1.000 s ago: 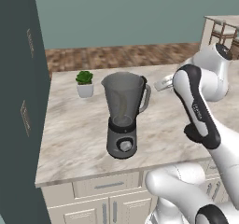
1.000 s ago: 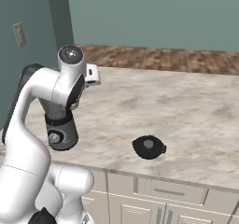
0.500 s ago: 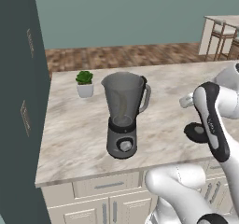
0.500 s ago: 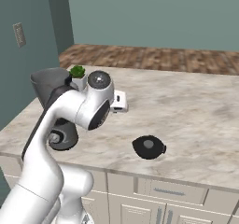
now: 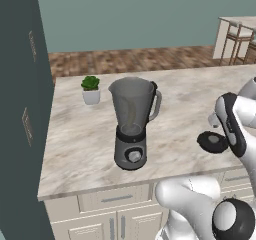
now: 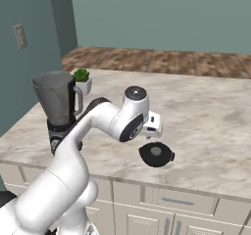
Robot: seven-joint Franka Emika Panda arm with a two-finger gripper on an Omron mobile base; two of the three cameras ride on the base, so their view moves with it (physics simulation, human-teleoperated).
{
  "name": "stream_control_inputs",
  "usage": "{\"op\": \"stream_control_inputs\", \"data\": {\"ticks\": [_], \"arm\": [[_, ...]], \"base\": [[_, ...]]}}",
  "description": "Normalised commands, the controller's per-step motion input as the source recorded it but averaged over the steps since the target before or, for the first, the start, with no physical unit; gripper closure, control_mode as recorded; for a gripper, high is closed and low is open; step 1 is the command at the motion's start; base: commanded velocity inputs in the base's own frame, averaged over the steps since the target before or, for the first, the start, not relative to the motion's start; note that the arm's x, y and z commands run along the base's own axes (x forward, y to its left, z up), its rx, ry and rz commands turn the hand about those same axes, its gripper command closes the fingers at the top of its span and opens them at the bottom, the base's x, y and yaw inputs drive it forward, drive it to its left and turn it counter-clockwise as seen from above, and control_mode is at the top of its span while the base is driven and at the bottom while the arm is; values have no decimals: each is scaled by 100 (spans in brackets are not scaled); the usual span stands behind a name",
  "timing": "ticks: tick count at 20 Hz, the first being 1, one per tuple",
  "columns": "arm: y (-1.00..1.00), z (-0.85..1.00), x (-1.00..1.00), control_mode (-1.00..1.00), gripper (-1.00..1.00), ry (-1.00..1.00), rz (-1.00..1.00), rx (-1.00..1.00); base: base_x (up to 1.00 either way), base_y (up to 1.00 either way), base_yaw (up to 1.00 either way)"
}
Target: Open the blender lid, put the banana in the blender, close the lid, and start the blender.
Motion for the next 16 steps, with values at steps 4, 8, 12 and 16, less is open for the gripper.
{"op": "stream_control_inputs", "data": {"ticks": [4, 8, 12, 16], "arm": [[-24, -64, 29, -100, -100, 21, -7, -7], [-7, -47, 43, -100, -100, 22, -2, -3], [-16, -30, 47, -100, -100, 16, 0, 0], [-24, -30, 43, -100, -100, 11, 0, 0]], "base": [[0, 0, 0], [0, 0, 0], [0, 0, 0], [0, 0, 0]]}}
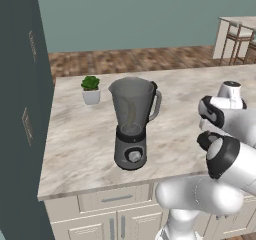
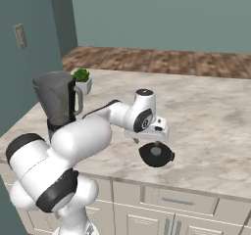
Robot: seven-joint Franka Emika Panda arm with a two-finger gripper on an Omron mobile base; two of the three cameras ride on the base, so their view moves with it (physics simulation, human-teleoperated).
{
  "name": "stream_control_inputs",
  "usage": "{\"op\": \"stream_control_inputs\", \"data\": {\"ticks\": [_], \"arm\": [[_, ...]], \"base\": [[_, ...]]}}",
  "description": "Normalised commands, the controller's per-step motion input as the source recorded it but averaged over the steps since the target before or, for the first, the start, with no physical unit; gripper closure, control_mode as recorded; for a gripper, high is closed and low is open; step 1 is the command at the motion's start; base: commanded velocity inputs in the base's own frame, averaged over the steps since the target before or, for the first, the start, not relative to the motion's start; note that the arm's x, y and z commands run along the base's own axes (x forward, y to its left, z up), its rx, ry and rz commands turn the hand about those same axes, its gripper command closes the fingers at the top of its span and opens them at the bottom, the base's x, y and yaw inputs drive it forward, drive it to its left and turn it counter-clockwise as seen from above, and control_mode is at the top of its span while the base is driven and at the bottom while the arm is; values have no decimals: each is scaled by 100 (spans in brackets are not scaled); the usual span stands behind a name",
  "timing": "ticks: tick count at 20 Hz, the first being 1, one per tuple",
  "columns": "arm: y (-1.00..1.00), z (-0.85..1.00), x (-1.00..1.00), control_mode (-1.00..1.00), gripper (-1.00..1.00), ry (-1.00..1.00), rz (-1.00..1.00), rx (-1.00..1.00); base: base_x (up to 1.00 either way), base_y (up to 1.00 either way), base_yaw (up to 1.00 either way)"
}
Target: Open the blender lid, put the banana in the blender, close the lid, and start the blender.
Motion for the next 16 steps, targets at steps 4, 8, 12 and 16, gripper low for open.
{"op": "stream_control_inputs", "data": {"ticks": [4, 8, 12, 16], "arm": [[-28, -37, 28, -100, -100, 7, 0, 0], [-27, -46, 24, -100, -100, 8, 0, 0], [-13, -44, 20, -100, -100, 5, 0, 0], [0, -30, 32, -100, -100, 2, 0, 0]], "base": [[0, 0, 0], [0, 0, 0], [0, 0, 0], [0, 0, 0]]}}
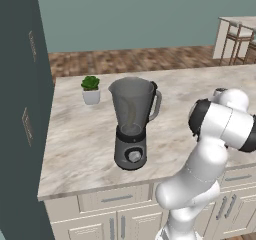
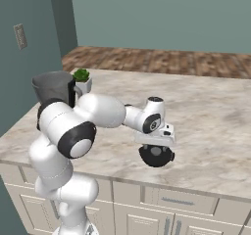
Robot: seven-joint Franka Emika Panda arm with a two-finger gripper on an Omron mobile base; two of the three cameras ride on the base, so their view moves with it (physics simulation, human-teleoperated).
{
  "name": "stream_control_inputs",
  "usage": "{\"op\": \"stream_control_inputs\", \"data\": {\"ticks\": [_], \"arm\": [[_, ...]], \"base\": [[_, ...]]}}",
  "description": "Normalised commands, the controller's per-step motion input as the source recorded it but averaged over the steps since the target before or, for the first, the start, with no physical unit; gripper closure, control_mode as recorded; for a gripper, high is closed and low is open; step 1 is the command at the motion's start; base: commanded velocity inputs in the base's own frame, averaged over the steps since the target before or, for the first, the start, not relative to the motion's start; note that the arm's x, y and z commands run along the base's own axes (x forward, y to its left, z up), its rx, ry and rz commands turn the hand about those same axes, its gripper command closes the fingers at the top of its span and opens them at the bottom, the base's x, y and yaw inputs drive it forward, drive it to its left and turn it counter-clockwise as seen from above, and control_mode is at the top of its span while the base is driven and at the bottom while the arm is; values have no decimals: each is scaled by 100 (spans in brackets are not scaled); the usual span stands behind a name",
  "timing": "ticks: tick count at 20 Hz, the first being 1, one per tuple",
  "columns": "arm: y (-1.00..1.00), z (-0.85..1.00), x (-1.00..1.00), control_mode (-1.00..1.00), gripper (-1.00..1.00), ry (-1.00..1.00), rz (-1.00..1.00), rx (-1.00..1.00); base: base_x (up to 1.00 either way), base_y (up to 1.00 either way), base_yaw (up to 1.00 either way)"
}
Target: Open the blender lid, put the banana in the blender, close the lid, and start the blender.
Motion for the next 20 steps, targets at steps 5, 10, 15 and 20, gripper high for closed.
{"op": "stream_control_inputs", "data": {"ticks": [5, 10, 15, 20], "arm": [[0, -18, 13, -100, -100, 0, 3, 0], [0, -27, 1, -100, -100, 0, 4, 0], [0, -36, 0, -100, -100, 0, 2, 0], [0, -29, 0, -100, -100, 0, 2, 0]], "base": [[0, 0, 0], [0, 0, 0], [0, 0, 0], [0, 0, 0]]}}
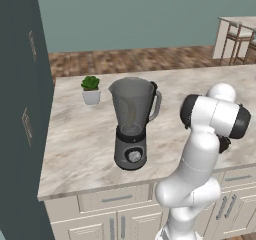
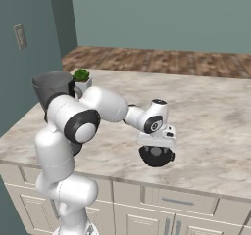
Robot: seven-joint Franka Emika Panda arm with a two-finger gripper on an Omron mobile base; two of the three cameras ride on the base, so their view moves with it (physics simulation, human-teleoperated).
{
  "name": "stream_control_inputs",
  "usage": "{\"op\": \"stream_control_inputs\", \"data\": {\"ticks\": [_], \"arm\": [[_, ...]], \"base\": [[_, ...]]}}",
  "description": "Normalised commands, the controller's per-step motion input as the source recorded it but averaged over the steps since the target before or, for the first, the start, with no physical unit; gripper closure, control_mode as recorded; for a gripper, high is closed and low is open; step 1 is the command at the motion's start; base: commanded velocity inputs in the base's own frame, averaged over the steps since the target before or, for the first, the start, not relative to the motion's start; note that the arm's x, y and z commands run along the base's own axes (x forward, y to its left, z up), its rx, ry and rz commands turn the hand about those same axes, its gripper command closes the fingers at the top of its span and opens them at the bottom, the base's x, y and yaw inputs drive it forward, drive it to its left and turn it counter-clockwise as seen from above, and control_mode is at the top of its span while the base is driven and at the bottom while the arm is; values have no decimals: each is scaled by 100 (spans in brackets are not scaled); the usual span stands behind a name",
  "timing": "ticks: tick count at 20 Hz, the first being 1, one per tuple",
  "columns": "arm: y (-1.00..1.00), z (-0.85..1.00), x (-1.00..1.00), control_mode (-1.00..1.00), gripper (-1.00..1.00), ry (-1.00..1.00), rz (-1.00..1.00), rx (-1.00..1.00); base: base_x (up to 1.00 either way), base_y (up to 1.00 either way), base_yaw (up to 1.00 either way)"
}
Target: Open the blender lid, put the banana in the blender, close the lid, and start the blender.
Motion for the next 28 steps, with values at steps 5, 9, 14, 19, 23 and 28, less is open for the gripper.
{"op": "stream_control_inputs", "data": {"ticks": [5, 9, 14, 19, 23, 28], "arm": [[0, -54, -33, -100, 100, 0, 1, 0], [0, -61, -37, -100, 100, 0, 0, 1], [0, -56, -41, -100, 100, -1, 1, 2], [0, -49, -46, -100, 100, -5, 0, 2], [19, -39, -29, -100, 100, -5, 0, 0], [25, -36, -26, -100, 100, -3, 0, 0]], "base": [[0, 0, 0], [0, 0, 0], [0, 0, 0], [0, 0, 0], [0, 0, 0], [0, 0, 0]]}}
